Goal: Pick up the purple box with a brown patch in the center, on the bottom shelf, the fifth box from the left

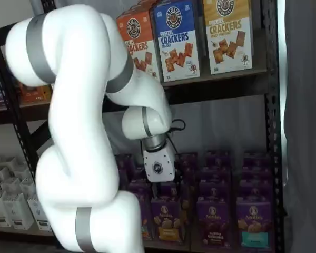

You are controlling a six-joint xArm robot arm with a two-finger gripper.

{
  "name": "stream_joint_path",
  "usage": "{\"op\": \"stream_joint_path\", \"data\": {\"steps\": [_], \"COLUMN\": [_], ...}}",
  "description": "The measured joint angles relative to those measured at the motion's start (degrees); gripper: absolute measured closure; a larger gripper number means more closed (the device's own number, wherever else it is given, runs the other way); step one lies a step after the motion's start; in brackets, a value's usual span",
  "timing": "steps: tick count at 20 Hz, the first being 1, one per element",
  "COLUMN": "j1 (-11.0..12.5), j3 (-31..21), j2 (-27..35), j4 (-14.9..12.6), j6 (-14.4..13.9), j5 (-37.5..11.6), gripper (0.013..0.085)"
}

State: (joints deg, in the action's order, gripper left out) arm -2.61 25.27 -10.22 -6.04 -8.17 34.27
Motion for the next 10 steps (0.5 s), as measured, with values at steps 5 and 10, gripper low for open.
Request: {"op": "stream_joint_path", "data": {"steps": [5, 10], "j1": [0.98, 1.95], "j3": [1.29, 2.54], "j2": [5.99, 11.47], "j4": [-0.98, -2.23], "j6": [-0.07, -0.42], "j5": [-4.64, -9.21], "gripper": [0.013, 0.013]}}
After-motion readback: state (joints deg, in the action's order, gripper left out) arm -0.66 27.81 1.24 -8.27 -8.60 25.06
